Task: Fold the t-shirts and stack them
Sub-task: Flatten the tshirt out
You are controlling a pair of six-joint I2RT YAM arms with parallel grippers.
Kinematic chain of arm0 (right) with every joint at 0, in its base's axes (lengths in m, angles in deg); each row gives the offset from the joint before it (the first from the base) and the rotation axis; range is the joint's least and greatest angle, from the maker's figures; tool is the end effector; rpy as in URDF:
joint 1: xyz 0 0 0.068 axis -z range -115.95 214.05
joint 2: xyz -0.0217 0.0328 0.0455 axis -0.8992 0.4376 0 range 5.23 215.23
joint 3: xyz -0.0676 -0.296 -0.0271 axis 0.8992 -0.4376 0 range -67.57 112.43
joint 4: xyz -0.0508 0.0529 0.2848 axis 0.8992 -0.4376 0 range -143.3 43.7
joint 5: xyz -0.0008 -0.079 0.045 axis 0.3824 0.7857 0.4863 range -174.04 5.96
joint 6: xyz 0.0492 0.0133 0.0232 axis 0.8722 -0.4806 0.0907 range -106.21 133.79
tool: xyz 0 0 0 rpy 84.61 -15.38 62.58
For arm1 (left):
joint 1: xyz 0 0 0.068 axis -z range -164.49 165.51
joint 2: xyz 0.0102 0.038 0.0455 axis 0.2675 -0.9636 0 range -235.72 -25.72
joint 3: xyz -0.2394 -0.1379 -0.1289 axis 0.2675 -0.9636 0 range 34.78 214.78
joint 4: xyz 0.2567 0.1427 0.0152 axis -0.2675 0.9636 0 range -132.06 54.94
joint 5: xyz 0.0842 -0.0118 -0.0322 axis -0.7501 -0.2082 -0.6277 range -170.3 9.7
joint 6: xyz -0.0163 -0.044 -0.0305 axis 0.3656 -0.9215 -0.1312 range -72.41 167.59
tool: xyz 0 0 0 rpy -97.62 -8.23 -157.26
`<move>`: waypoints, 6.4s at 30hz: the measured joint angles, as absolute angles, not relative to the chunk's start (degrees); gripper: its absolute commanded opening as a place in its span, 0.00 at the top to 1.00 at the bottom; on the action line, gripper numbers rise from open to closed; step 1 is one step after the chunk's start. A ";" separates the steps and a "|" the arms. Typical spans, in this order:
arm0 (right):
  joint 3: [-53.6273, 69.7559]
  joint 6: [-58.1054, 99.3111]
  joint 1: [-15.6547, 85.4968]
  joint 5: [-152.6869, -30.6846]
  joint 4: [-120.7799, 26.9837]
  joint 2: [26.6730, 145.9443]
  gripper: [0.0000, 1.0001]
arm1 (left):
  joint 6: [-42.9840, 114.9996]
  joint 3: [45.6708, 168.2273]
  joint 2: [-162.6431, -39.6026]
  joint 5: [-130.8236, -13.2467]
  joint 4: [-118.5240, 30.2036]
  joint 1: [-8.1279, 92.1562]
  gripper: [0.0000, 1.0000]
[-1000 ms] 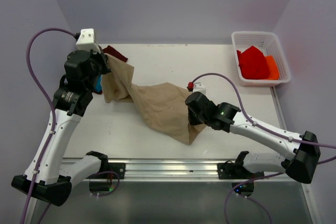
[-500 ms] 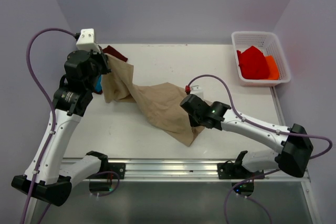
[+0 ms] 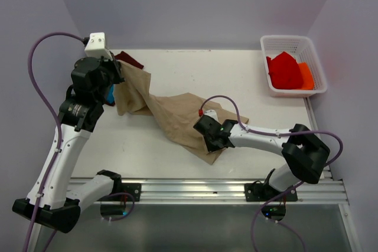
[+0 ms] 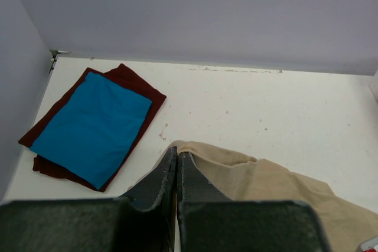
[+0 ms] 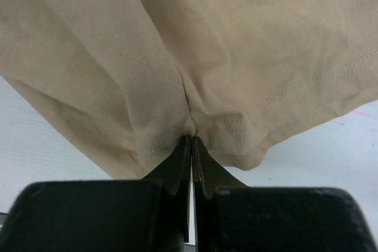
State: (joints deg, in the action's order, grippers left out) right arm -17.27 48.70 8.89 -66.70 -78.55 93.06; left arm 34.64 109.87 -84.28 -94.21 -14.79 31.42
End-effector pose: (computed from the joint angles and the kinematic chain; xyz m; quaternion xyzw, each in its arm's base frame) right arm 0.1838 0.2440 0.1835 -0.1450 0.9627 0.0178 0.2276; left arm 0.2194 -0.0529 0.4831 -0.0575 0.7662 -0.0674 0.6364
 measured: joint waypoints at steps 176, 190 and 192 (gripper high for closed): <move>-5.18 29.12 35.49 -53.74 -83.54 82.35 1.00 | 31.27 80.06 -87.91 -95.50 -22.42 37.30 1.00; -7.23 36.03 30.86 -60.01 -97.94 72.43 1.00 | 19.86 79.47 -66.25 -88.33 -6.62 38.21 1.00; -6.32 37.08 30.71 -62.22 -101.96 72.38 1.00 | 18.62 79.47 -64.70 -86.12 -3.10 38.21 1.00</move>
State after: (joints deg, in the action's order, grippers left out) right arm -6.32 37.08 30.71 -62.22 -101.96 72.38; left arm 18.62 79.47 -64.70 -86.12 -3.10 38.21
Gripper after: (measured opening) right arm 0.009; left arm 0.010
